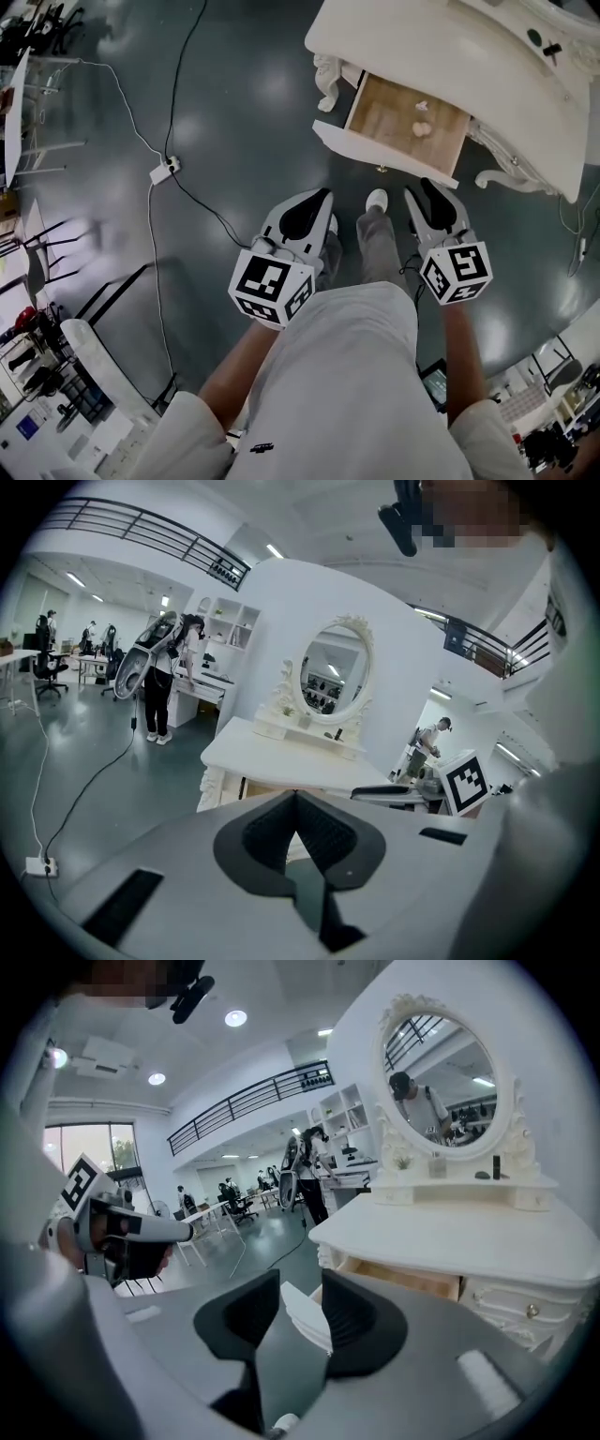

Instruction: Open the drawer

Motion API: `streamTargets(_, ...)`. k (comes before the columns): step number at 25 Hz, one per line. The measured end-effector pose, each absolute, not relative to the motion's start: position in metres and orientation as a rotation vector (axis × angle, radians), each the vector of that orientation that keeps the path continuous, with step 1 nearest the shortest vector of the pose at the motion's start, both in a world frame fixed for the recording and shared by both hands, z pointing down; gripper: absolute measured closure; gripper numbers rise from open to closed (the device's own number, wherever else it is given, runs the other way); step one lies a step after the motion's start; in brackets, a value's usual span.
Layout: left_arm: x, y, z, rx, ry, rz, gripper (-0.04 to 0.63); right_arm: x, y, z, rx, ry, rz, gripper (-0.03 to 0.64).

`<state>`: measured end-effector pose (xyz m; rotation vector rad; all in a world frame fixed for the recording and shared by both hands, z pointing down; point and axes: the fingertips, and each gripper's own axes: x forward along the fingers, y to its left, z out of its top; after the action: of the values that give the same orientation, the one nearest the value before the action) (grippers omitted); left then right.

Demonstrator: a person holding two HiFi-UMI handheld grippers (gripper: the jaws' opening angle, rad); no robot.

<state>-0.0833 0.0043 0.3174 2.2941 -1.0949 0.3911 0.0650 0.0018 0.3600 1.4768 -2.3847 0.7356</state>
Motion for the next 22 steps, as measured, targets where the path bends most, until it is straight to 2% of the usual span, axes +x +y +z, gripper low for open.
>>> streamTargets(16,-0.094,0.006,0.261,2.404,-1.089,0.302,0.586,0.076,0.013,0.244,1.656,-2.432,0.597,0.469)
streamTargets(22,-0.102,0.008,0.242,2.454,-1.089,0.277,0.586,0.089,0.023,0.208,1.736,-2.419,0.439,0.469)
